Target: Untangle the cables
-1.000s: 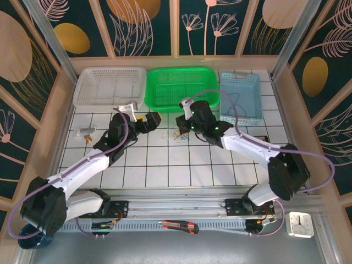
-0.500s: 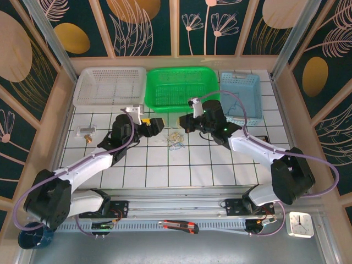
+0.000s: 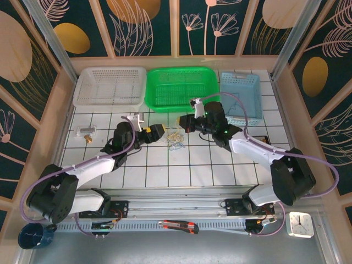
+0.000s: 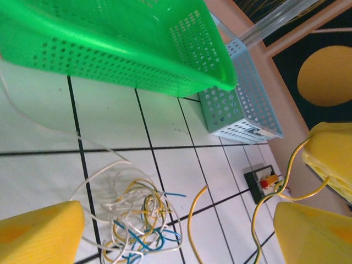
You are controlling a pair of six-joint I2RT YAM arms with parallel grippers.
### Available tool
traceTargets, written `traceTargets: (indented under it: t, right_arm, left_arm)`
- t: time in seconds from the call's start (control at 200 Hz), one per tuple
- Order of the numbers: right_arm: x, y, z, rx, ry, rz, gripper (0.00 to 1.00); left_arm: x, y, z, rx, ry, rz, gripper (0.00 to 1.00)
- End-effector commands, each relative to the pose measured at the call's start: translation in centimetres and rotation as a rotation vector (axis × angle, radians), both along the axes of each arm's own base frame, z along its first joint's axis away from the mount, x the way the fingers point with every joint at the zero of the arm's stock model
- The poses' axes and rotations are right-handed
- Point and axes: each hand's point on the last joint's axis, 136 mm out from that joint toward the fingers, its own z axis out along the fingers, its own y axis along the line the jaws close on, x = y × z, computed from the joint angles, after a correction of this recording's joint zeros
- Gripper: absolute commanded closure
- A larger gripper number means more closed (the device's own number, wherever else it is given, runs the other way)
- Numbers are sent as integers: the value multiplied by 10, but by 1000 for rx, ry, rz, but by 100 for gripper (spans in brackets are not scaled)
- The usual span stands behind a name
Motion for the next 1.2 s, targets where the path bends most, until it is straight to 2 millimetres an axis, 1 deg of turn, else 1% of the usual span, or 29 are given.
traceTargets:
  t: [0.0, 0.14, 0.295, 0.495, 0.726, 0.871, 1.081, 1.196]
  right_arm:
    - [2, -4, 30, 126, -28, -30, 100]
    - [0, -5, 43, 216, -19, -34, 100]
    - [-4, -6, 55, 287, -13, -34, 100]
    - [-9, -7, 63, 345, -6, -26, 100]
    - [-11, -5, 65, 366, 0, -13, 100]
    - [-11, -4, 64, 374, 7, -6, 100]
    - [-11, -2, 62, 384, 19, 4, 100]
    - [-11, -1, 60, 384, 22, 4, 100]
  left_arm:
    - [0, 0, 40, -220, -34, 30, 11]
    - [0, 1, 53, -309, -31, 46, 12]
    - [2, -4, 62, -368, -31, 31, 16]
    - [5, -10, 64, -418, -21, 10, 22]
    - [8, -17, 70, -435, -30, -22, 26]
    - [8, -21, 67, -442, -21, -38, 31]
    - [6, -27, 64, -445, -13, -57, 34]
    - [6, -29, 64, -446, -15, -65, 40]
